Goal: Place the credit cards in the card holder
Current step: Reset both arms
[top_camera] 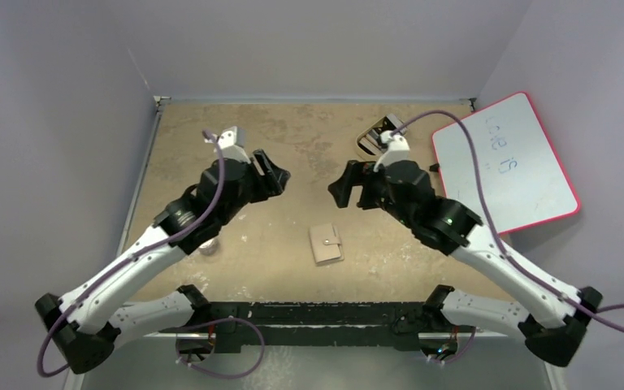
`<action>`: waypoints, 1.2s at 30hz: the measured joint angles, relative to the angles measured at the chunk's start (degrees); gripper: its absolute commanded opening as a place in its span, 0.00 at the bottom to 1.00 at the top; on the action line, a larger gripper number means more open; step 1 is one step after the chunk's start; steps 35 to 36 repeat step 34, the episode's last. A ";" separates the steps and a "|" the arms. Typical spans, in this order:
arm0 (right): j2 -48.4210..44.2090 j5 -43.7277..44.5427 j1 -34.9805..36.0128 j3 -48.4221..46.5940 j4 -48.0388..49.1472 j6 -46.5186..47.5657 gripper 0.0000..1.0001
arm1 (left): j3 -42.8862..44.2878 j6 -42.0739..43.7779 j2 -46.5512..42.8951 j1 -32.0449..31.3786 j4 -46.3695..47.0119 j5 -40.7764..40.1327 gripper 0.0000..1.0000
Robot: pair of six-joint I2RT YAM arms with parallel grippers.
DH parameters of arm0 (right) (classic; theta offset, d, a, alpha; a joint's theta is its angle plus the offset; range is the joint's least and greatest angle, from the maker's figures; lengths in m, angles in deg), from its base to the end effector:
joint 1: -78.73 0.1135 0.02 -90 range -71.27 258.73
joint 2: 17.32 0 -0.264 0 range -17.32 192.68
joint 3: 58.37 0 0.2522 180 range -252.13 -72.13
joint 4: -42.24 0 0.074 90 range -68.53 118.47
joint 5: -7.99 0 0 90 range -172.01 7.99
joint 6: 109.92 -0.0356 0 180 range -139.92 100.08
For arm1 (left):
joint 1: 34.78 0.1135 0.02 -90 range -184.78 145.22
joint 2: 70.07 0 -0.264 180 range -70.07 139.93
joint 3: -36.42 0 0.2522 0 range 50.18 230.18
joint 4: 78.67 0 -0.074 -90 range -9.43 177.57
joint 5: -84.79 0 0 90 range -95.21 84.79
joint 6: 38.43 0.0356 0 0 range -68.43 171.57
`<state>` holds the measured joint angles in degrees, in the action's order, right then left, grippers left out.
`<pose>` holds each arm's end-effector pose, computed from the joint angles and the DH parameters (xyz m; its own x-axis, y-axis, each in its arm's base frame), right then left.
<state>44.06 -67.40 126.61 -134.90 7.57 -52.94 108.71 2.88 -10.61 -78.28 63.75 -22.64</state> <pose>0.1671 0.1714 0.3749 -0.4921 0.2419 -0.8362 -0.3460 0.8271 0.4429 0.1740 -0.1505 0.3517 -0.5456 -0.4703 -0.6937 0.0752 0.7969 -0.5994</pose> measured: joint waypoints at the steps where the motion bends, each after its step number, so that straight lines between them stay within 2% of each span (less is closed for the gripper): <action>1: -2.67 0.83 0.00 0.42 0.09 -0.28 0.99 | 0.50 1.64 -2.19 0.00 -0.72 -0.72 0.62; 7: -12.11 5.16 0.04 3.67 -0.70 -2.32 0.99 | 0.72 6.97 -11.43 0.00 -5.05 -2.34 0.65; 13: -16.59 7.52 0.04 8.41 -2.89 -5.38 0.99 | 0.39 7.82 -13.38 0.00 -7.15 -1.09 0.68; 18: -20.13 8.76 0.04 10.16 -3.89 -6.56 0.99 | -3.65 7.80 -14.86 0.00 -6.56 -0.48 0.69; 36: -18.49 8.72 0.04 10.14 -4.31 -6.88 0.99 | -5.66 7.80 -17.57 0.00 -3.19 -0.59 0.74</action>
